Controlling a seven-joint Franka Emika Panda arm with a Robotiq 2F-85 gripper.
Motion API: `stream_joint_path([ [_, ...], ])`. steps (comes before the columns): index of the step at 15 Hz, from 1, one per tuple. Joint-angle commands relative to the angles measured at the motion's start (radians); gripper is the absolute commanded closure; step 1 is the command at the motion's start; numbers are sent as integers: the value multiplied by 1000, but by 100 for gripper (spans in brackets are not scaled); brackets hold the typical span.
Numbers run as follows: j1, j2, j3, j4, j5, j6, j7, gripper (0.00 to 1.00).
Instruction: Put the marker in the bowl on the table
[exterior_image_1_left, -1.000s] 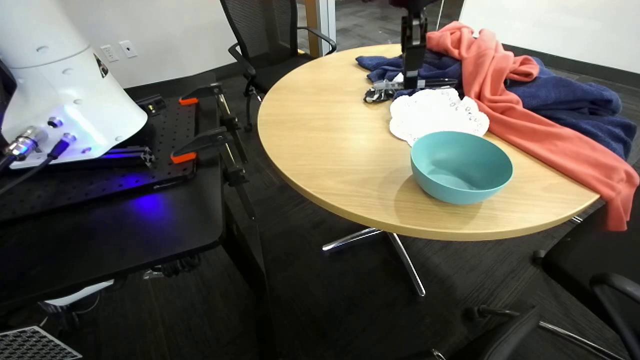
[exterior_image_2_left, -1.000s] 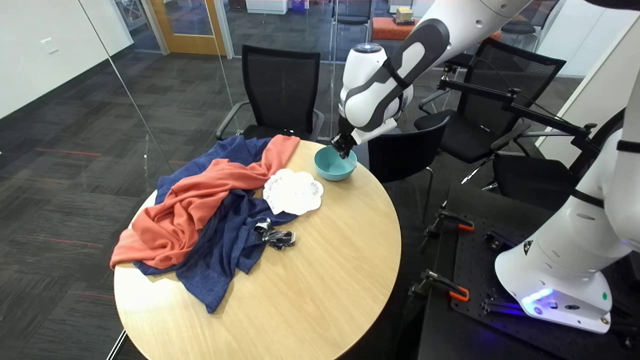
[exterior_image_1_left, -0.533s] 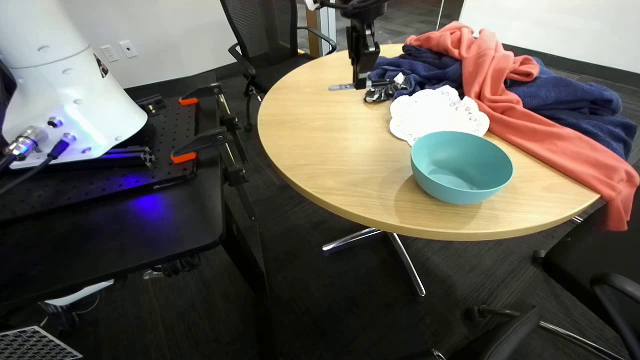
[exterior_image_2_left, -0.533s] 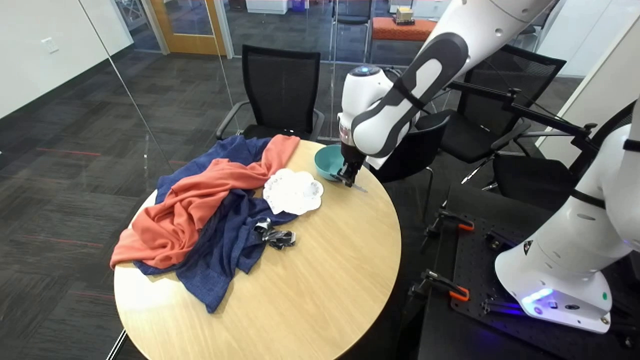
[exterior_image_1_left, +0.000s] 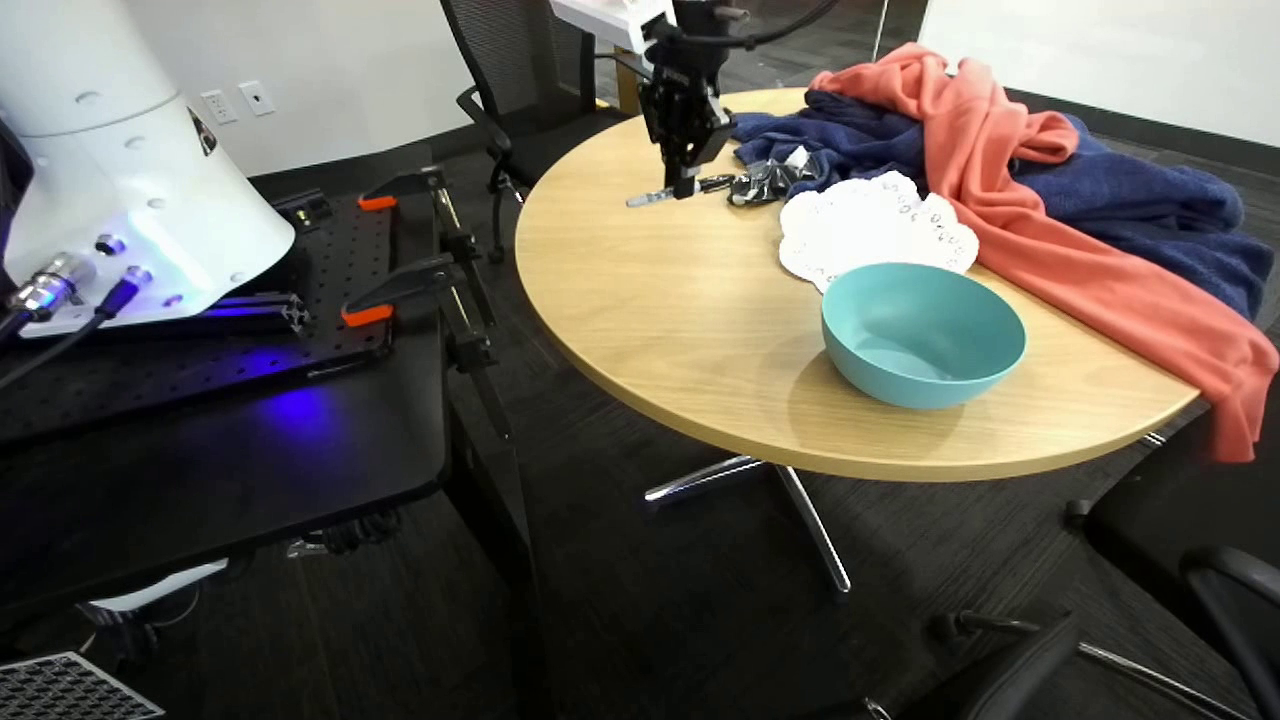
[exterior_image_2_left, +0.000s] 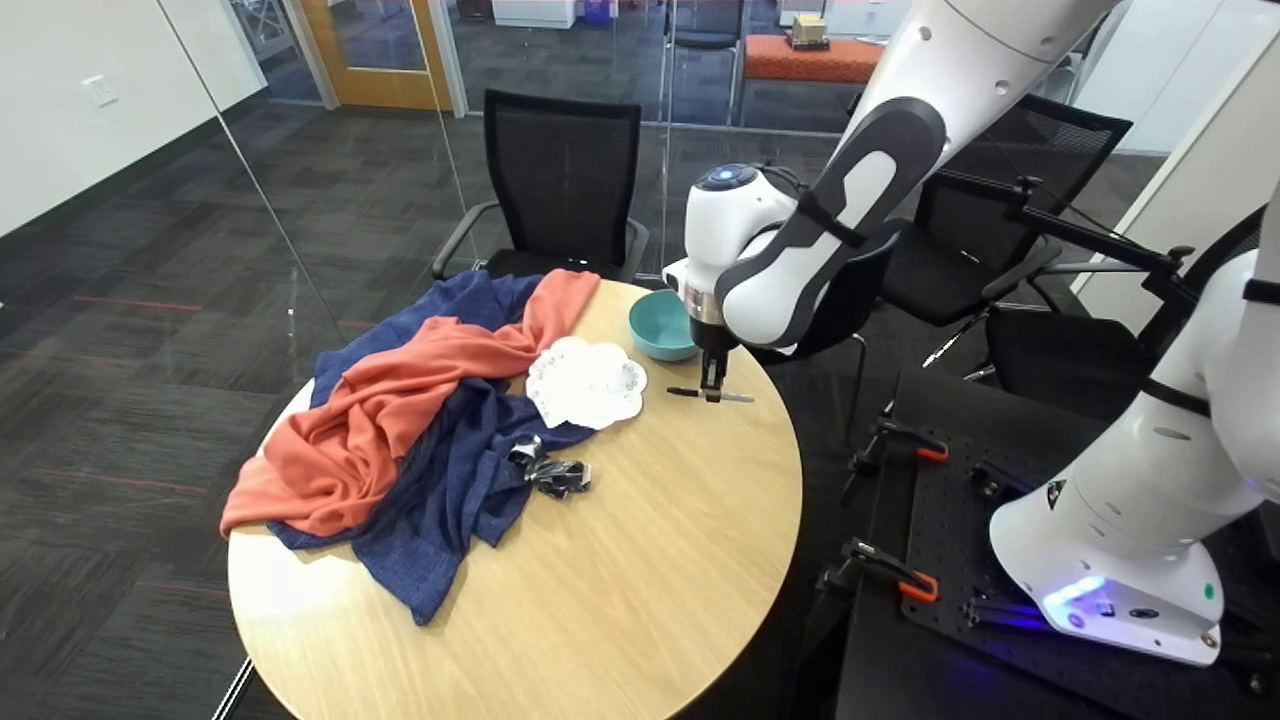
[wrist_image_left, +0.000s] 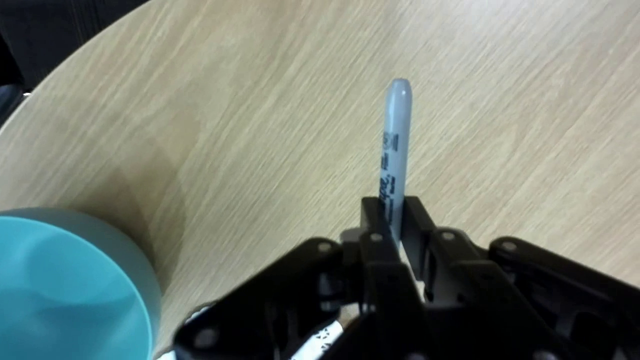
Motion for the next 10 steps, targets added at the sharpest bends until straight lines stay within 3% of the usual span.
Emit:
stream_joint_path([
  [1,-30,27,26,16,-13,-13,-86,96],
  [2,-33,34,31,18,-13,-15,-101,96],
  [3,-33,42,33,21,-13,-14,-107,61],
  [5,-41,48,43,23,-9,-19,-127,53],
  [10,-42,51,49,31,-13,-28,-132,16],
])
